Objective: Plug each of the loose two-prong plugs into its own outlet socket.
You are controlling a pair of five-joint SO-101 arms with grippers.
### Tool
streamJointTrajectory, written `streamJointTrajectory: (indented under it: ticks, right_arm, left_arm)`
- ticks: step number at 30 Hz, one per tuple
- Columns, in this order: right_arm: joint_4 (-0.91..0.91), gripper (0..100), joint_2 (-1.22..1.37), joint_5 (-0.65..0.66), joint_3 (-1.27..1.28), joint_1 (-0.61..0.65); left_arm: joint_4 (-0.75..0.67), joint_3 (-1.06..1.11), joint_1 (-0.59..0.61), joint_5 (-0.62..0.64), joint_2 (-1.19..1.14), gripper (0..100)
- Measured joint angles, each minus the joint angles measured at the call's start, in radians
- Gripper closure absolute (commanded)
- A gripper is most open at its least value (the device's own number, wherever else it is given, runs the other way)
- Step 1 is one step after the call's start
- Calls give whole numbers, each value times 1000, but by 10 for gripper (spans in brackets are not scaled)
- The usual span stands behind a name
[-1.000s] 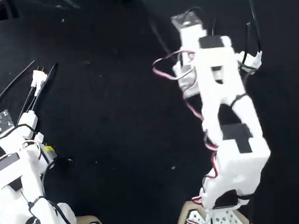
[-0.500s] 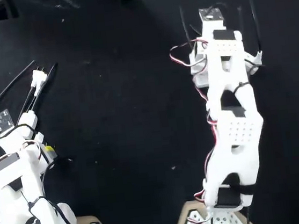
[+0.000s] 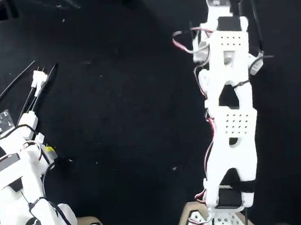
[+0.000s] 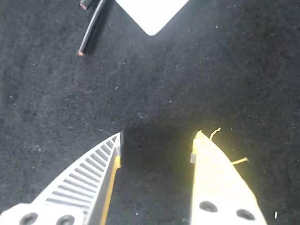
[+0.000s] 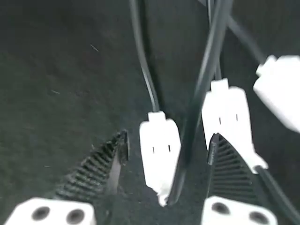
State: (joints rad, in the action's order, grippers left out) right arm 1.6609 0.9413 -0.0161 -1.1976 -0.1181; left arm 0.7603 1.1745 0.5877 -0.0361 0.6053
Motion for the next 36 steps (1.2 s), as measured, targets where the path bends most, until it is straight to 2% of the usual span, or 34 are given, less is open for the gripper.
streamJointTrajectory:
  ticks: [7, 13, 16, 20, 27, 31, 36]
  right_arm:
    - [74, 747, -3, 0, -367, 74]
    - [75, 748, -11, 0, -388, 132]
    - [75, 748, -107, 0, -308, 169]
    - [75, 748, -387, -18, -34, 241]
    - [41, 748, -1010, -23, 689, 471]
    - [-198, 748, -1247, 0, 1157, 548]
    - [-614, 748, -1350, 11, 1740, 652]
  left_arm:
    - [0, 0, 0, 0, 0, 758]
    - [0, 0, 0, 0, 0, 758]
    - [0, 0, 0, 0, 0, 758]
    - [0, 0, 0, 0, 0, 758]
    - [0, 0, 0, 0, 0, 758]
    - [0, 0, 0, 0, 0, 756]
    - [3, 0, -37, -14, 0, 758]
